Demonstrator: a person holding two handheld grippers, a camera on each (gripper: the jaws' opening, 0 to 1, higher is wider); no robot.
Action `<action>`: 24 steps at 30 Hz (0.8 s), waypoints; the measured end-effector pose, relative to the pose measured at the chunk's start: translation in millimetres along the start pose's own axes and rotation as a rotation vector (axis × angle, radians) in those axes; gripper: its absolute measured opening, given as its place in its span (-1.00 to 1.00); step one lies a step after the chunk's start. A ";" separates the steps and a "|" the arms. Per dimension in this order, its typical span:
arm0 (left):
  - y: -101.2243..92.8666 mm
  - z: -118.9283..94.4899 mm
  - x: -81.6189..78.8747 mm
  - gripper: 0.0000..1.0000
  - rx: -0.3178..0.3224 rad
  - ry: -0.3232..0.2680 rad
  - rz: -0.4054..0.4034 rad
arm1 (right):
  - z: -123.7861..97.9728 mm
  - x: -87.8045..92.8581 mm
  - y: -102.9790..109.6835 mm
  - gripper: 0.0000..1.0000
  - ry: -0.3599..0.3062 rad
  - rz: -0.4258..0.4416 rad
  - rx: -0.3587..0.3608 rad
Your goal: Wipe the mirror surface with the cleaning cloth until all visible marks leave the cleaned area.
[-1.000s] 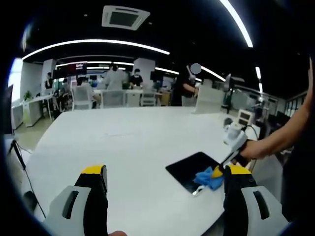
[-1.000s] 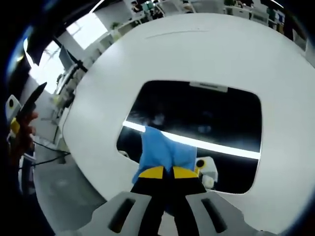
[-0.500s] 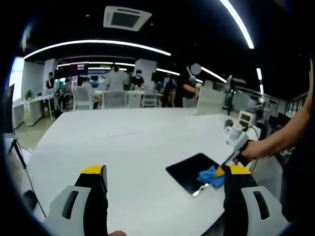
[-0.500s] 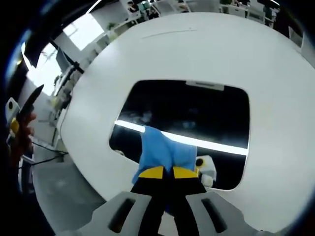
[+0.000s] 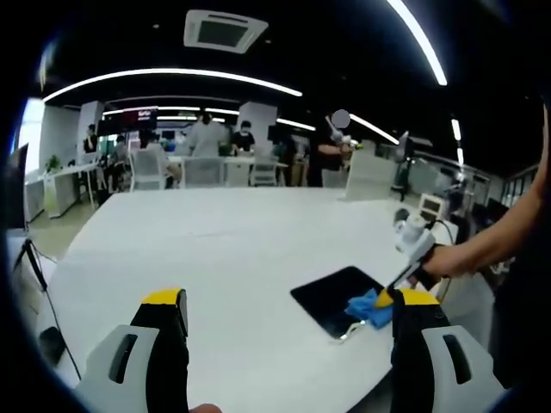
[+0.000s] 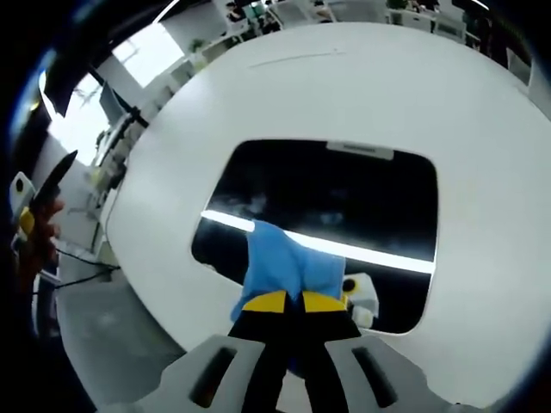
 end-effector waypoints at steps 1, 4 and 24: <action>-0.5 0.2 0.3 0.98 0.000 0.001 0.000 | 0.1 0.0 -0.1 -1.00 -0.001 0.000 -0.001; -1.9 0.6 0.6 0.98 0.004 0.005 0.003 | 0.0 0.0 0.3 -1.00 -0.002 0.003 -0.004; -0.3 -0.5 0.6 0.98 0.001 0.012 0.006 | -0.2 -0.5 -0.1 -1.00 0.006 -0.008 -0.009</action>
Point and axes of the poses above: the point that each gripper's makers call its tool centre point, and the gripper's own axes: z roughly forward along the fingers, y roughly to its left, x roughly out of its underside, the point moved 5 cm from there along -z, roughly backward along the fingers, and after that the axes turned 7 degrees about -y, right-handed, at the moved point
